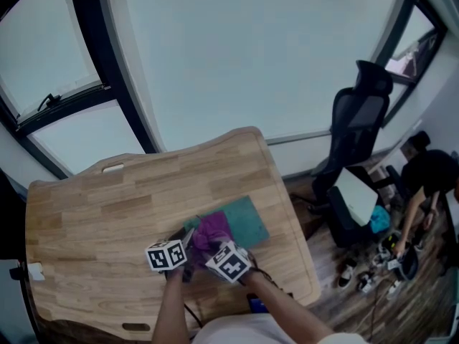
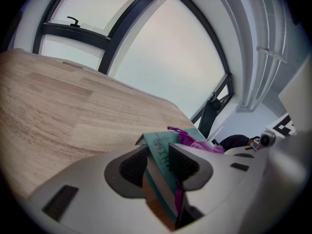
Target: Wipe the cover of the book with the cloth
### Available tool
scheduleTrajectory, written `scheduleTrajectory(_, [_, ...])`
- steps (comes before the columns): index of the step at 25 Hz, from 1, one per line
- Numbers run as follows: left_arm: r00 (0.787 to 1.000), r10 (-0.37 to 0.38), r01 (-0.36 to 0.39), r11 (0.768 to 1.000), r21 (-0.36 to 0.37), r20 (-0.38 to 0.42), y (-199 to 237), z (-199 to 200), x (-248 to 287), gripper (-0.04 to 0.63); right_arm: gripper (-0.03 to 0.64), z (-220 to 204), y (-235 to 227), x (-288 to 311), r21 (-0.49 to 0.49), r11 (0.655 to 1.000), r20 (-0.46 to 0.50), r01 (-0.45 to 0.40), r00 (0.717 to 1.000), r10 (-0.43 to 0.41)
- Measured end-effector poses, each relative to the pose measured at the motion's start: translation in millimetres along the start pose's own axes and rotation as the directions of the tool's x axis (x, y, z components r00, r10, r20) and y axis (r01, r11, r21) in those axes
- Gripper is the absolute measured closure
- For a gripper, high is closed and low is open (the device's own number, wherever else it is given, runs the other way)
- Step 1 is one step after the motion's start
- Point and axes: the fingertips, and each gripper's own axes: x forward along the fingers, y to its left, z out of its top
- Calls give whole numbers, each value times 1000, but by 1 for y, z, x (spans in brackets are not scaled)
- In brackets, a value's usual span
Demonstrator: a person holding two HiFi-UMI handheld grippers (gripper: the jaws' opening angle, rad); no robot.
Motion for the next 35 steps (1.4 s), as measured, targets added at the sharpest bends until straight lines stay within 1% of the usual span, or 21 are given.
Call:
scheduleTrajectory(2, [1000,1,-1,1000,0,0,1,0,0,456,537,0,-1,-1,-13,1000,6,-4,1000,4])
scheduleTrajectory(7, [1000,1,-1,1000,8,4,0,2,-1,456,537,-3,-7,-4,-2,1000,-3,-7,1000,7])
scheduleTrajectory(11, [1000,1,-1,1000,7,4,0,1,-1,456,537,1,-3,-3,2,999,21,-36,999,36])
scheduleTrajectory(14, [1000,7,-7,1000,7,1,2,1,0,456,537,-5,-14,-7,7,1000,-3,-1,1000,1])
scheduleTrajectory(18, [1000,3,-3,1000,6,2,1,1,0,456,537,-8,-26,-12,28,999,-1,15,1000,-15])
scheduleTrajectory(21, [1000,5,-5,1000,6,0,2,-1,0,456,537,-6,-32,-15,47,999,29,7,1000,-9])
scheduleTrajectory(25, [1000,-2,2,1000,2,5,0,0,0,456,537,-13,-48,-21,64,997,12,44,999,-45])
scheduleTrajectory(28, [1000,-1,1,1000,14,7,-1,3,-1,456,537,-8,-48,-22,75,997,41,29,999,-32])
scheduleTrajectory(35, [1000,2,-2,1000,6,4,2,1,-1,456,537,-12,-62,-28,94,994,35,57,998,-60])
